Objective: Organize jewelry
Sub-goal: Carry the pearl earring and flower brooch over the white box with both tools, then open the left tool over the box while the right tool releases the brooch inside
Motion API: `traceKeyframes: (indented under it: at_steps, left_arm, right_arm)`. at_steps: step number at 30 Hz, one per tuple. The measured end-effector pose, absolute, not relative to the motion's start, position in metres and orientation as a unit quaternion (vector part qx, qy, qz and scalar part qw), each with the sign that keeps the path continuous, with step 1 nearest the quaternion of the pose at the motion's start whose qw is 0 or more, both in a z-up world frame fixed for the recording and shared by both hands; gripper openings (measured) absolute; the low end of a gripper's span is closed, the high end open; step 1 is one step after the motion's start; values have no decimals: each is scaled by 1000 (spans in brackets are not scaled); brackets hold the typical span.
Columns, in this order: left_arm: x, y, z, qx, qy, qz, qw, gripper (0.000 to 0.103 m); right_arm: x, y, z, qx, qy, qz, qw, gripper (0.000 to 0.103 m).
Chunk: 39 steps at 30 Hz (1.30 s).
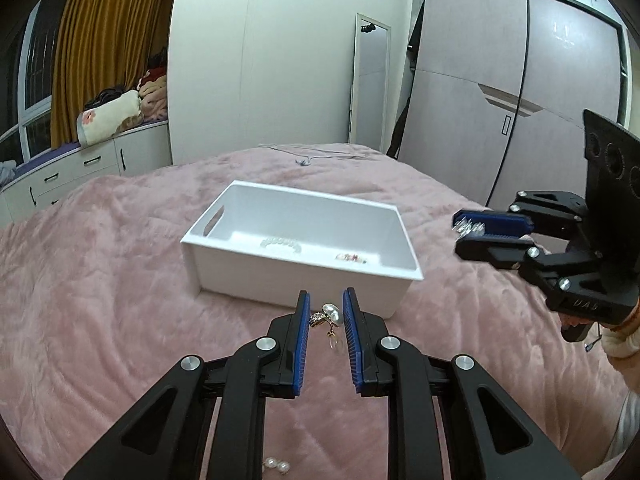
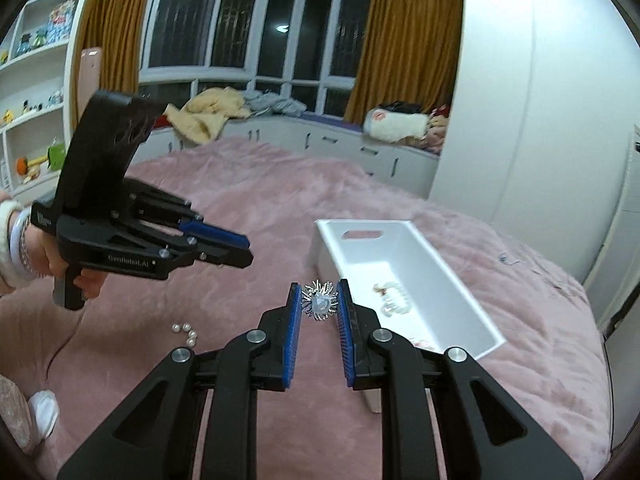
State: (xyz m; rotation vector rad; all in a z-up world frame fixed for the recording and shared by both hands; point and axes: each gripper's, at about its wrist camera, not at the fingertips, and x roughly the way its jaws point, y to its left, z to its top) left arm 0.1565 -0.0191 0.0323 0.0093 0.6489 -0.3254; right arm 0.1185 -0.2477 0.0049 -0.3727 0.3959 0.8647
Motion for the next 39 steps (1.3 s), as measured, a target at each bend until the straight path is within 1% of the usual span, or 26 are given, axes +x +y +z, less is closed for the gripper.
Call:
traceKeyframes:
  at_steps: [7, 11, 14, 24, 28, 35, 39]
  left_arm:
    - [178, -40, 38, 27, 319, -152, 935, 22]
    - [204, -49, 37, 53, 320, -148, 934, 22]
    - [229, -53, 34, 67, 325, -142, 933, 22]
    - [302, -65, 24, 64, 347, -133, 926, 22]
    - [330, -73, 16, 68, 357, -130, 923, 22]
    - [374, -80, -11, 64, 379, -123, 915, 22]
    - [386, -82, -27, 64, 375, -124, 916, 22]
  right_arm:
    - [140, -276, 19, -147, 185, 377, 896, 18]
    - [164, -288, 13, -113, 208, 360, 903, 18]
    - [179, -294, 5, -112, 219, 346, 905, 18]
    - [225, -300, -20, -87, 246, 336, 905, 18]
    - [247, -299, -33, -69, 262, 337, 902, 18]
    - [271, -294, -53, -76, 276, 335, 898, 18]
    - [280, -294, -61, -76, 280, 339, 895, 18]
